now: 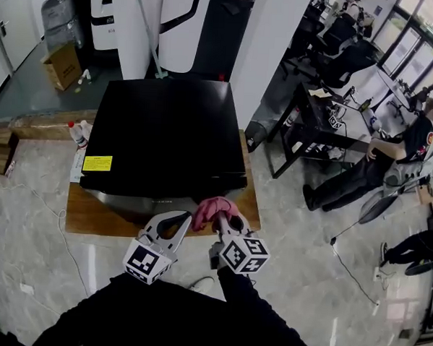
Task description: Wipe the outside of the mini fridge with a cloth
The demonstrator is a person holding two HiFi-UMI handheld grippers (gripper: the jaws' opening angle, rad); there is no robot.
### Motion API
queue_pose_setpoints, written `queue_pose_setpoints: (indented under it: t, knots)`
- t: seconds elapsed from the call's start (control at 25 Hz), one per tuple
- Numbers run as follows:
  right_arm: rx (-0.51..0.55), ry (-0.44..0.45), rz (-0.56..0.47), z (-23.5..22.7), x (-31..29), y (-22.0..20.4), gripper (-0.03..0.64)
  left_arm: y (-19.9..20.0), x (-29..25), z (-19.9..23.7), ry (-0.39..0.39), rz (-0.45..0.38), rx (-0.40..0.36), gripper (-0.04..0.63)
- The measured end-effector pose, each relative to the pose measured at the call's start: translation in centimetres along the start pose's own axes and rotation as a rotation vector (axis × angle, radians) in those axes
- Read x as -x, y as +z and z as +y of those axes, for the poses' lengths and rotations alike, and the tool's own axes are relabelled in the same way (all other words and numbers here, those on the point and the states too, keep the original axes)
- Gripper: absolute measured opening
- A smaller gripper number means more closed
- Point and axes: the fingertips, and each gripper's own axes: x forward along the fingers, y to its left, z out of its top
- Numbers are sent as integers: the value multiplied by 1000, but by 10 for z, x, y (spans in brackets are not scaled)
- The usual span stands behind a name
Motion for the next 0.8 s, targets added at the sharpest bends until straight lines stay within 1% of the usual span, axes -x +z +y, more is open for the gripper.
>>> queue_pose_setpoints:
  t: [0.24,0.36,0.48,0.64,0.72,0.8]
  knots:
    - [29,-6,2,-44,11,13,58,-2,-24,-24,51,8,10,5]
    - [9,5,2,-62,18,16,58,-7,-23,-33,77,19,6,5]
    - [46,5,-8,-70,25,19,57,-15,-13,-30,104,26,13,5]
    - [140,25,-7,-55,36,4,57,-32,10,-17,135,20,23,5]
    - [171,29,14,-37,39,-14,57,-43,22,-8,140,29,35,5]
    - [175,39,50,-12,35,-38,57,-54,37,6,141,40,43,5]
